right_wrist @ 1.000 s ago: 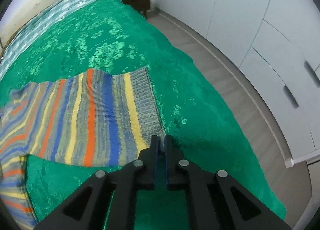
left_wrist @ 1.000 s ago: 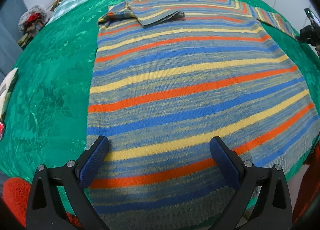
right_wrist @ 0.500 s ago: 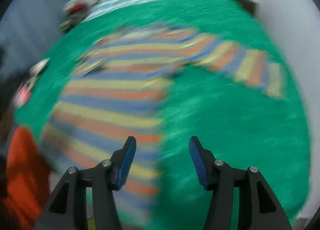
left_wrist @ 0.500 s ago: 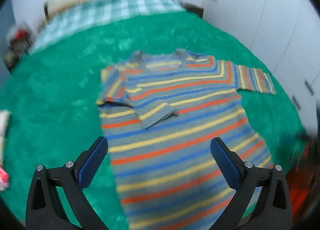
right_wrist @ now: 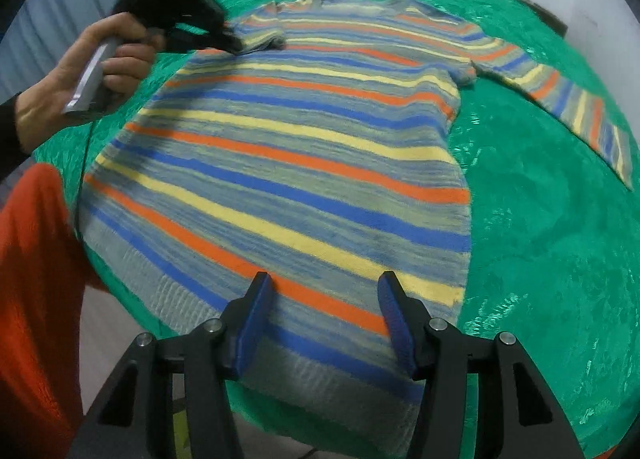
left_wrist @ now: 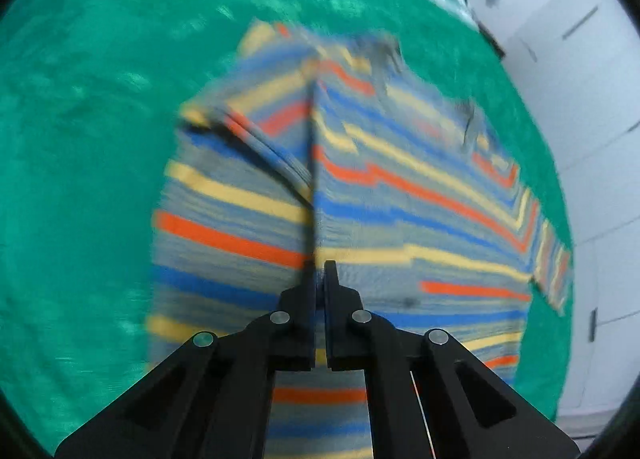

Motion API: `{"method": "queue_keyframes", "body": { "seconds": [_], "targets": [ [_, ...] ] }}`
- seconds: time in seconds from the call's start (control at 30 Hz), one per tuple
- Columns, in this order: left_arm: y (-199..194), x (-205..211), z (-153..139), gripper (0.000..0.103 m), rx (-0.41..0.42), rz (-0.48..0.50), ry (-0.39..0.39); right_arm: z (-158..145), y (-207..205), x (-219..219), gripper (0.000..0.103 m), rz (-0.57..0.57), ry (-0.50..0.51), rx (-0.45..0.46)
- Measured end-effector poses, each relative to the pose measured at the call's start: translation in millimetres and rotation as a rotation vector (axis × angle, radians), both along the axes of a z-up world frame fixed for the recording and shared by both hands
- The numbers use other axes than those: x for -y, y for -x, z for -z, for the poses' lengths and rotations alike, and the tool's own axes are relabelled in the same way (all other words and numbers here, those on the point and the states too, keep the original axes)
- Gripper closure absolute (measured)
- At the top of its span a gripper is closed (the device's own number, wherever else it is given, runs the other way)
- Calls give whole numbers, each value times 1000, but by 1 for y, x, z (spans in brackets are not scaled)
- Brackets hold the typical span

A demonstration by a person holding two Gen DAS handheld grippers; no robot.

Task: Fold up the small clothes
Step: 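Grasp the other folded sleeve cuff with the left gripper and pull it outward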

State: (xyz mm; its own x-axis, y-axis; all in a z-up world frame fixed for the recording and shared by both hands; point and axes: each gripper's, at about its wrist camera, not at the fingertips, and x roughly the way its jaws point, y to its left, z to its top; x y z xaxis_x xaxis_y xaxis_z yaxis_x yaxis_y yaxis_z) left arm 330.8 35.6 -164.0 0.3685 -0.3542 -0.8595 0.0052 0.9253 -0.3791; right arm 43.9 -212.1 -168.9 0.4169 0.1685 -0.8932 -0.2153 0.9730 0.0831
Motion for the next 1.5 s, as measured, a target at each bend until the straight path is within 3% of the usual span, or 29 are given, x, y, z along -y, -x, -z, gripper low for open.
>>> {"method": "queue_keyframes", "body": {
  "seconds": [0.13,0.2,0.23,0.37,0.43,0.5,0.57,0.63,0.77,0.83,0.87,0.9,0.93,0.97,1.0,1.13,1.23,1.3,1.37,1.43,1.5],
  "targets": [
    [3,-64,-46,102,67,-41,-91,0,-3,12,48,40,-27,4],
    [-5,-101,-62,102,90,-91,-177,1,-5,15,48,50,-40,0],
    [-13,-124,-68,102,105,-142,-258,1,-6,16,48,55,-44,-1],
    [-48,-189,-52,99,39,-318,-449,2,-9,13,48,56,-30,5],
    [-60,-216,-32,94,-33,-392,-463,3,-9,11,48,54,-16,5],
    [-55,-235,-19,77,-61,-450,-407,3,-11,11,48,60,-19,6],
    [-46,-238,-11,33,-41,-481,-327,4,-11,13,48,66,-25,6],
    [-33,-238,-2,27,-7,-470,-282,4,-12,13,48,70,-24,5],
    [-30,-230,21,27,-28,-396,-218,8,-15,10,46,60,-1,1],
    [-33,-222,29,28,-25,-394,-226,9,-14,8,45,56,9,1],
    [-33,-219,31,35,-17,-399,-225,10,-15,7,45,55,14,2],
    [-34,-217,33,53,0,-402,-197,10,-15,7,45,54,17,3],
    [-34,-218,34,98,1,-398,-162,10,-15,6,45,54,20,4],
    [-36,-220,34,98,-17,-398,-112,10,-14,6,45,54,21,5],
    [-36,-222,28,98,-9,-413,-116,10,-14,6,45,55,21,6],
    [-42,-246,14,99,-28,-461,-252,10,-14,5,45,56,31,11],
    [-46,-252,20,98,-82,-429,-286,10,-14,5,45,55,34,12],
    [-49,-249,29,87,-134,-388,-328,11,-14,5,44,56,31,11],
    [-47,-252,23,54,-129,-399,-356,11,-15,6,44,57,26,10],
    [-44,-262,13,35,-93,-454,-352,10,-14,7,44,58,22,11],
    [-45,-275,4,32,-49,-499,-302,10,-14,8,44,58,21,12]
  ]
}}
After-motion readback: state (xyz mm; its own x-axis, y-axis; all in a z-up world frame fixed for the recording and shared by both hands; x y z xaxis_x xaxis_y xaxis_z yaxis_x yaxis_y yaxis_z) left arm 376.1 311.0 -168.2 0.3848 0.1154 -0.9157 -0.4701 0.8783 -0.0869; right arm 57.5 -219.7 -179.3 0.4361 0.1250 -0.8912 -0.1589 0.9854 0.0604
